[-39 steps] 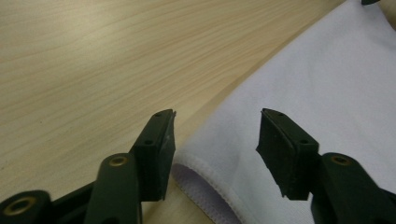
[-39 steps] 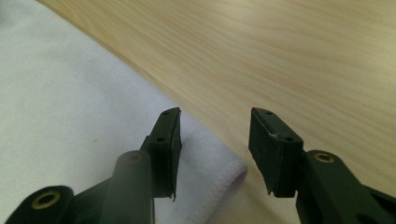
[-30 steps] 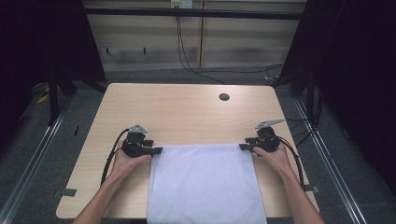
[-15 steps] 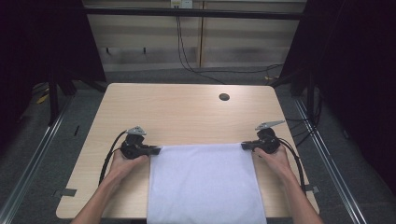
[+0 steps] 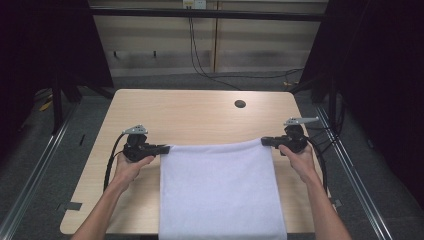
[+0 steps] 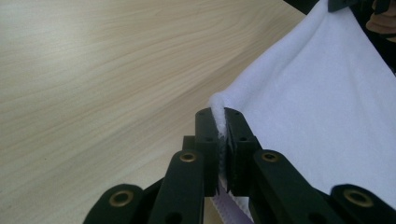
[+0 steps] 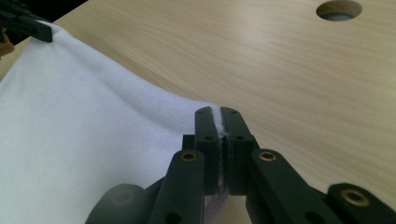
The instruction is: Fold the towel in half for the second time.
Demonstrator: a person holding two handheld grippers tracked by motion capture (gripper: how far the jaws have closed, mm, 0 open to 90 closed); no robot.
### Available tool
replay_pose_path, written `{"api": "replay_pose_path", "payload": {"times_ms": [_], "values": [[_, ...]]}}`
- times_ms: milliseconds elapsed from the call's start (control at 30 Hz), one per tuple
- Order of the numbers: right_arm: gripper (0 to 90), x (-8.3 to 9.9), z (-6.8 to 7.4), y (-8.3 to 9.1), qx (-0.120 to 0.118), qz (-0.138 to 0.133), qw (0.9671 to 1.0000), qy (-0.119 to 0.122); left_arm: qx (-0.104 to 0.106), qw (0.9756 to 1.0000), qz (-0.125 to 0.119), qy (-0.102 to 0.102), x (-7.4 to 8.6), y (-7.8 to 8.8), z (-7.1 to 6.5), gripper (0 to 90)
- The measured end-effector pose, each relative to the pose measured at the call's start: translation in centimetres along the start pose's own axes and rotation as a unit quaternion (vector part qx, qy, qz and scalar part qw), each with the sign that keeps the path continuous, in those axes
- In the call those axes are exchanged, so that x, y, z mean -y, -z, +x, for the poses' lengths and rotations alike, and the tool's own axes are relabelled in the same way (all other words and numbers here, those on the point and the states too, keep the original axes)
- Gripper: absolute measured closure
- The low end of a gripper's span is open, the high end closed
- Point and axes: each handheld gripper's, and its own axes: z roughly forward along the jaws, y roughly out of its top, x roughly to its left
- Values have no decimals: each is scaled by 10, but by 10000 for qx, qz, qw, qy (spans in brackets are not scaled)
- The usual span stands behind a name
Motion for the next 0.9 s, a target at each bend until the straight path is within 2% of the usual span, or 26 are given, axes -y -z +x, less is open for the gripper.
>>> {"api": "replay_pose_path", "payload": {"times_ms": [33, 133, 233, 467, 733, 800, 900], "values": [[869, -5, -1, 1, -33, 4, 10000, 57, 49, 10000, -10, 19, -2, 0, 2, 857], [869, -20, 0, 6, -111, -224, 9996, 92, 40, 9999, -128, 54, -12, 4, 5, 857], [869, -32, -2, 7, 4, -216, 9997, 127, -48, 9998, -191, -24, -23, 10, 4, 858], [871, -53, -9, 15, 191, -428, 9989, 82, -179, 9988, -444, -132, -44, 21, 4, 858], [872, -71, -8, 18, 288, -560, 9979, 179, -358, 9980, -482, -192, -60, 25, 8, 858], [873, -78, -6, 20, 336, -567, 9976, 230, -445, 9970, -597, -199, -67, 30, 10, 858], [873, -89, -4, 24, 370, -720, 9964, 247, -541, 9948, -854, -91, -78, 32, 11, 858]]}}
